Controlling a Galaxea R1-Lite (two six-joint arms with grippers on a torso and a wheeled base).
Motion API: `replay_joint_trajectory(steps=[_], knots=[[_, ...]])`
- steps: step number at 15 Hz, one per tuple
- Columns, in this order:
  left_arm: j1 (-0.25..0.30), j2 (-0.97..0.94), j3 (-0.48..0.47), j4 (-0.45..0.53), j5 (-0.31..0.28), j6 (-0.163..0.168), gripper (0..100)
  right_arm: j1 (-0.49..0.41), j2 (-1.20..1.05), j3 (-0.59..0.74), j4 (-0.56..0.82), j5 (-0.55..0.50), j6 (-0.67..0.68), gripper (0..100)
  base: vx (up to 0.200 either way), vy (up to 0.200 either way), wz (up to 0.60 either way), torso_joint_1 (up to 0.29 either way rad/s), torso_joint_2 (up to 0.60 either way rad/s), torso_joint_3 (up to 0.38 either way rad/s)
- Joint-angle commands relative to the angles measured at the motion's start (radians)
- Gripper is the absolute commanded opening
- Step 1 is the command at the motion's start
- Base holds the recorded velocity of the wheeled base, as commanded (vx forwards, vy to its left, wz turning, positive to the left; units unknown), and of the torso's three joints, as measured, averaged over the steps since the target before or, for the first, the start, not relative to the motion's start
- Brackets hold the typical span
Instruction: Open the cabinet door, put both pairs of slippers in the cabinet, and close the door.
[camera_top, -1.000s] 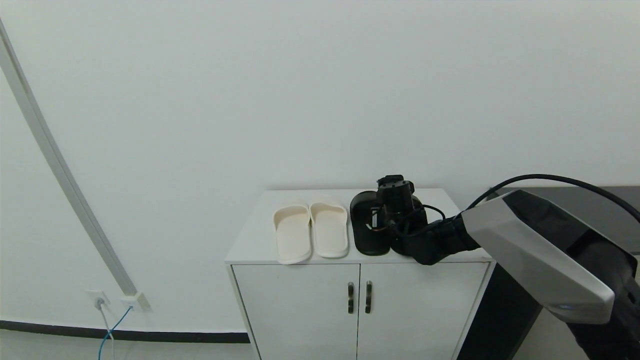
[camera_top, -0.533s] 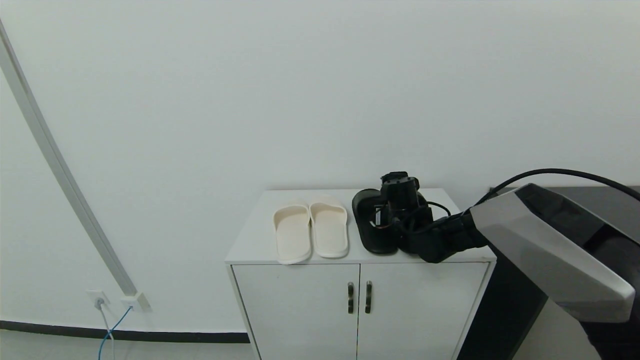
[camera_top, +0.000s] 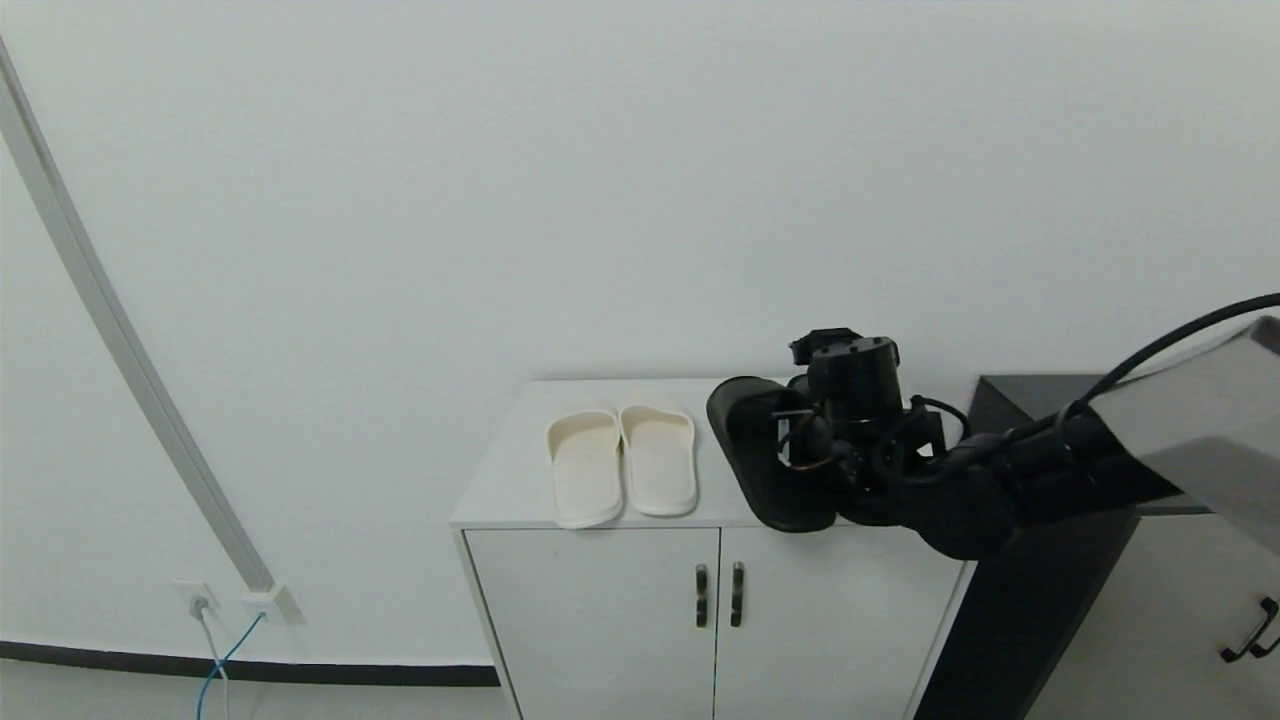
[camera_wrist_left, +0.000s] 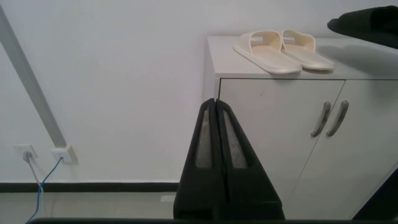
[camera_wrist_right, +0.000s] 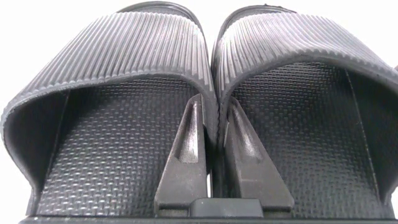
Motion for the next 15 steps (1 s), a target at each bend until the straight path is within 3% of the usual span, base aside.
replay_joint_trajectory(steps=[1,4,10,13,15], knots=[[0.001,0.0,0.0,0.0,0.001,0.0,0,0.063,-0.208,0.171,-0.022,0.05,-0.012,0,0.0,0.0,0.0,0.0,0.0,0.0],[0.001,0.0,0.0,0.0,0.001,-0.002,0,0.106,-0.35,0.301,-0.019,0.137,-0.035,0,0.0,0.0,0.0,0.0,0.0,0.0],[0.001,0.0,0.002,0.0,-0.001,0.004,0,0.161,-0.583,0.498,-0.009,0.421,-0.04,0,0.0,0.0,0.0,0.0,0.0,0.0],[0.001,0.0,0.0,0.0,0.001,0.003,0,0.164,-0.609,0.55,-0.003,0.438,-0.136,0,0.0,0.0,0.0,0.0,0.0,0.0],[0.001,0.0,0.0,0.0,0.001,0.004,0,0.167,-0.626,0.631,-0.032,0.487,-0.302,0,0.0,0.0,0.0,0.0,0.0,0.0]])
